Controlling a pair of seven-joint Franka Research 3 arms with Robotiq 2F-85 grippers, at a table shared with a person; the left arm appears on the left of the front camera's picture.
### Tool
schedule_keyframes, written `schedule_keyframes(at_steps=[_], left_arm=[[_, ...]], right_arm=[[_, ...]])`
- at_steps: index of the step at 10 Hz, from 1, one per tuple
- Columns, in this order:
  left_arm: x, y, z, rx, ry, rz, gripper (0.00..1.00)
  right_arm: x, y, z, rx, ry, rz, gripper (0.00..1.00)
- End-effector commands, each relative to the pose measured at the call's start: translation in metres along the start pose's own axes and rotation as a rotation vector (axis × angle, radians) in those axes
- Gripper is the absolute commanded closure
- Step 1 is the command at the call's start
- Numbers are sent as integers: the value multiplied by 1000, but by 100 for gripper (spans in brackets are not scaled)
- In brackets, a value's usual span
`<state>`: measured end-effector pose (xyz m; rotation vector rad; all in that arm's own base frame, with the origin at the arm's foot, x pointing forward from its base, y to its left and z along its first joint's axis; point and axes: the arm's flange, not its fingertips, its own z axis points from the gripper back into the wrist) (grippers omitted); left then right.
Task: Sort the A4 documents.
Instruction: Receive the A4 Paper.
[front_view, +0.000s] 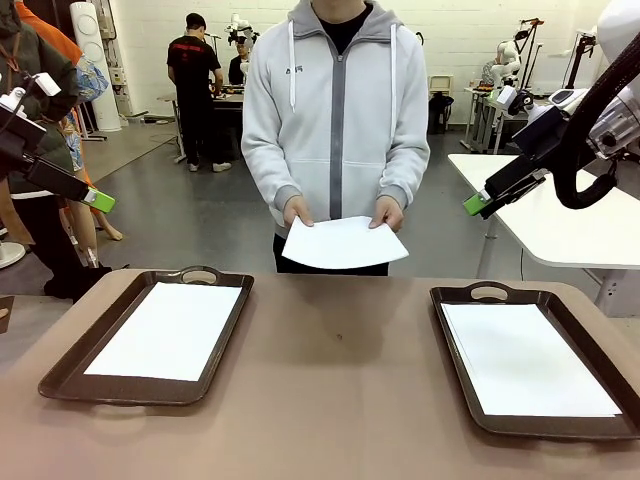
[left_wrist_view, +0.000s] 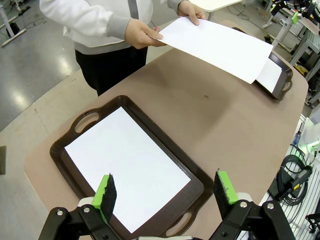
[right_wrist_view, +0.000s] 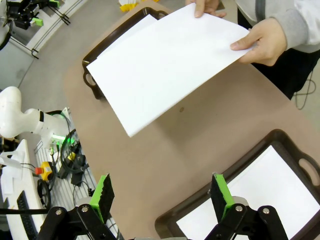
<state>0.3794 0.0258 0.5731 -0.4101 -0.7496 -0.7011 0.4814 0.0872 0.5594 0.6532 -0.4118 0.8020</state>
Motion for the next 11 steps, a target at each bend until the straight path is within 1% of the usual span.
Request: schedule_keyframes(at_steps=[1, 11], left_arm=[[-1, 0, -1, 5, 7, -14, 0], [-1, 0, -1, 5, 7, -14, 0]], right_arm=[[0, 0, 0, 1, -1, 1, 0], [0, 0, 0, 1, -1, 1, 0]])
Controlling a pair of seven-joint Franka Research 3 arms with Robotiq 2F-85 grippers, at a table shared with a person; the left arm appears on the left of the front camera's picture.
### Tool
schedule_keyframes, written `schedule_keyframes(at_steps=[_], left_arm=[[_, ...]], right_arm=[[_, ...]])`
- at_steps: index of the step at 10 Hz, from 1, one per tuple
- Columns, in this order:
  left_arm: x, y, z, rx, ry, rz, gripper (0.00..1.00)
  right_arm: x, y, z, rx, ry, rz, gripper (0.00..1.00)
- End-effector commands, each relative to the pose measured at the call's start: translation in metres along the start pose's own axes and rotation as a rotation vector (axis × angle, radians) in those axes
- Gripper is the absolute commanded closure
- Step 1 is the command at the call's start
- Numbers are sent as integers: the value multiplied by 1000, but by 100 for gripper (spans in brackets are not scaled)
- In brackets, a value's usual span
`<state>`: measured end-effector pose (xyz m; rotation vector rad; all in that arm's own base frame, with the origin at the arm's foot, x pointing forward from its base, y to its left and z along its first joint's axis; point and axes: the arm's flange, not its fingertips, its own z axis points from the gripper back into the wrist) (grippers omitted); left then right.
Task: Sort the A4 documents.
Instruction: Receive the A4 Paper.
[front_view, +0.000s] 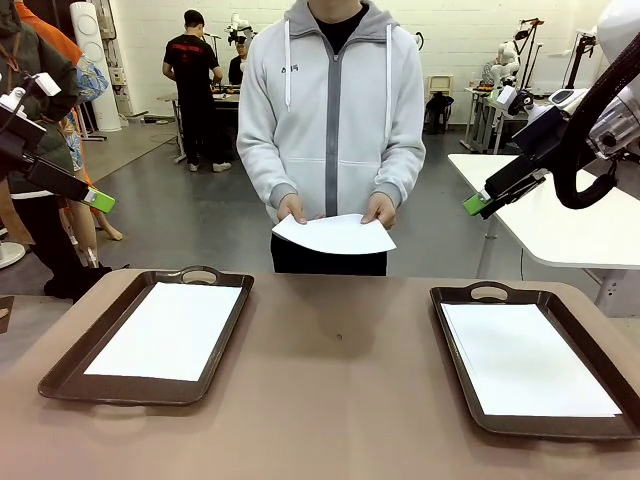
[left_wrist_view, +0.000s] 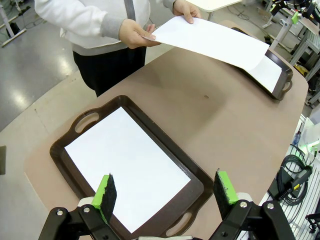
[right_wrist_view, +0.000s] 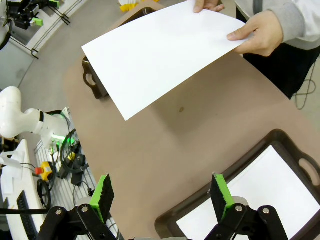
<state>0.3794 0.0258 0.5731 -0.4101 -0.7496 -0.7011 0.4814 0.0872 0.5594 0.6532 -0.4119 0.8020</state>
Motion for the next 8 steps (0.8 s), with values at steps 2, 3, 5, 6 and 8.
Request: schedule_keyframes(at_steps=[2, 3, 5, 6, 8], left_arm=[[-1, 0, -1, 5, 7, -14, 0], [-1, 0, -1, 5, 7, -14, 0], [-1, 0, -1, 5, 7, -14, 0], [-1, 0, -1, 5, 7, -14, 0], [-1, 0, -1, 5, 7, -14, 0]], right_arm=[[0, 0, 0, 1, -1, 1, 0], [0, 0, 0, 1, -1, 1, 0], [0, 0, 0, 1, -1, 1, 0], [0, 0, 0, 1, -1, 1, 0], [0, 0, 0, 1, -1, 1, 0]])
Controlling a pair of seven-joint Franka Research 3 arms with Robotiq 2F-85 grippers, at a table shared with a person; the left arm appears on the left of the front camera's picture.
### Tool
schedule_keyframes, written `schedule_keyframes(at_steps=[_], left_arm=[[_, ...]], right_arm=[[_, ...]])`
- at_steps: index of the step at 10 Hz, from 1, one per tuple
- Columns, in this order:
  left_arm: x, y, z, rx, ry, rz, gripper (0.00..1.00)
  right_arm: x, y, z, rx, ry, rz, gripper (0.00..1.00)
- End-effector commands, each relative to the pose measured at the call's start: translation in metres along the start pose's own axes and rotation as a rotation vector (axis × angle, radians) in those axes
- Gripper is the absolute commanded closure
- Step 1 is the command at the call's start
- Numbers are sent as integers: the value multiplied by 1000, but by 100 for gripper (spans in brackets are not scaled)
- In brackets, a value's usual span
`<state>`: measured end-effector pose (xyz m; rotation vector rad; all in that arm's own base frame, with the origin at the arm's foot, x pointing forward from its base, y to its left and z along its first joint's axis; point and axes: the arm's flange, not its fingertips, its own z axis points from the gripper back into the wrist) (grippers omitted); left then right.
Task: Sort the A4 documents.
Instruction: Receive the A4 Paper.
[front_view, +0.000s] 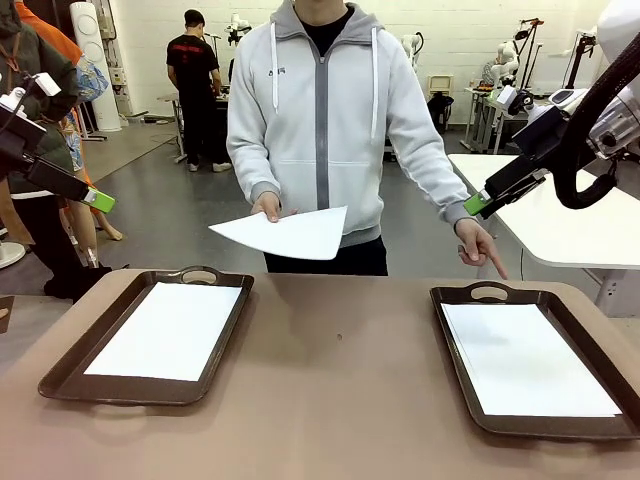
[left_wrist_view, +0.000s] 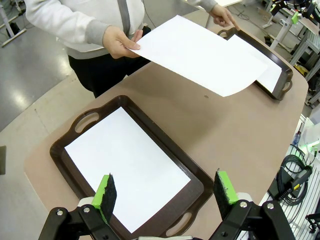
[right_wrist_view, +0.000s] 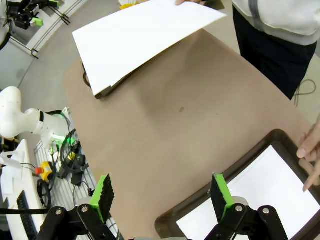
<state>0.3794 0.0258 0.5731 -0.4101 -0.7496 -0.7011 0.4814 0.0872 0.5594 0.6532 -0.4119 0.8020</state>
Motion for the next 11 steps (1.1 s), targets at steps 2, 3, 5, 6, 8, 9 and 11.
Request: schedule_keyframes(at_steps=[2, 3, 5, 6, 8, 9, 11], left_arm=[[-1, 0, -1, 5, 7, -14, 0], [-1, 0, -1, 5, 7, -14, 0], [-1, 0, -1, 5, 7, -14, 0], [-1, 0, -1, 5, 7, -14, 0], [-1, 0, -1, 5, 7, -14, 0], [-1, 0, -1, 5, 7, -14, 0], [-1, 0, -1, 5, 7, -14, 0]], right_arm=[[0, 0, 0, 1, -1, 1, 0], [0, 0, 0, 1, -1, 1, 0], [0, 0, 0, 1, -1, 1, 0], [0, 0, 0, 1, -1, 1, 0], [0, 0, 0, 1, -1, 1, 0], [0, 0, 0, 1, -1, 1, 0], [4, -18, -7, 76, -35, -104, 0]])
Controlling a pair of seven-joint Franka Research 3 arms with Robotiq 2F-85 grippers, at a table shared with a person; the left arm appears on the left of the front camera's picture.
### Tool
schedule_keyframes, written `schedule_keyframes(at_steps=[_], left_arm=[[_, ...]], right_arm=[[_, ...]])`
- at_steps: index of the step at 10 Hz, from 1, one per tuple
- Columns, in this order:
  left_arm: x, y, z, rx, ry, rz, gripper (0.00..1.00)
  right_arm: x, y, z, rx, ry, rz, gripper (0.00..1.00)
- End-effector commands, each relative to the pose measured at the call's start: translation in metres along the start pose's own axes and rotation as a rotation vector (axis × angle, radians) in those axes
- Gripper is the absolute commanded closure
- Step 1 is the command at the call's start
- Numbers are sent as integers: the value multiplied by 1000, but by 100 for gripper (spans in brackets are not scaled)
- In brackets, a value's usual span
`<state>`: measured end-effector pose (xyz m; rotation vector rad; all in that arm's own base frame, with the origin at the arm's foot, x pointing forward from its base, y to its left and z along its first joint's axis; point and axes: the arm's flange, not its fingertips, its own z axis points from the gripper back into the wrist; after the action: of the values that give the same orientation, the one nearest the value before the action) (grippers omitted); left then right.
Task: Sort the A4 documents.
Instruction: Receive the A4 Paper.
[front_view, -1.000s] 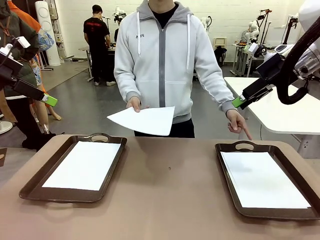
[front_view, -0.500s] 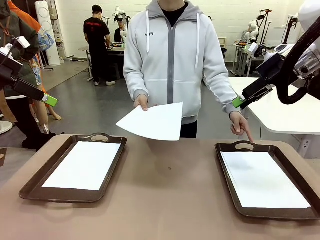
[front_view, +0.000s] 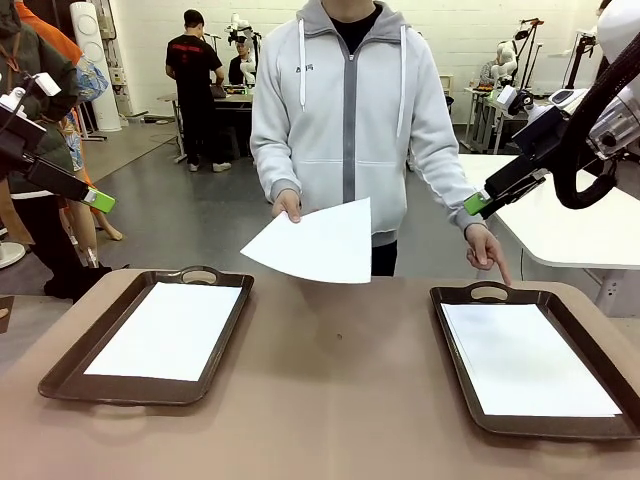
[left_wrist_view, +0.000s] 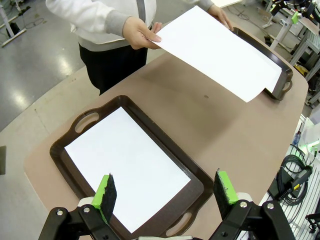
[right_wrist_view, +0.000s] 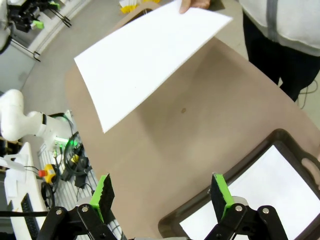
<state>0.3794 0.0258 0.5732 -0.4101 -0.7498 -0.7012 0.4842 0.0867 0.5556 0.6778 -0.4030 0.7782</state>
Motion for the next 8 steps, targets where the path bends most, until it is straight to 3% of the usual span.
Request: schedule_keyframes(at_steps=[1, 4, 6, 8], left_arm=[[-1, 0, -1, 5, 7, -13, 0], [-1, 0, -1, 5, 7, -13, 0], [-1, 0, -1, 5, 7, -13, 0], [-1, 0, -1, 5, 7, -13, 0]], right_arm=[[9, -30, -19, 109, -34, -174, 0], [16, -52, -67, 172, -83, -373, 0], [15, -60, -98, 302, -174, -517, 0], [16, -63, -115, 395, -215, -565, 0]])
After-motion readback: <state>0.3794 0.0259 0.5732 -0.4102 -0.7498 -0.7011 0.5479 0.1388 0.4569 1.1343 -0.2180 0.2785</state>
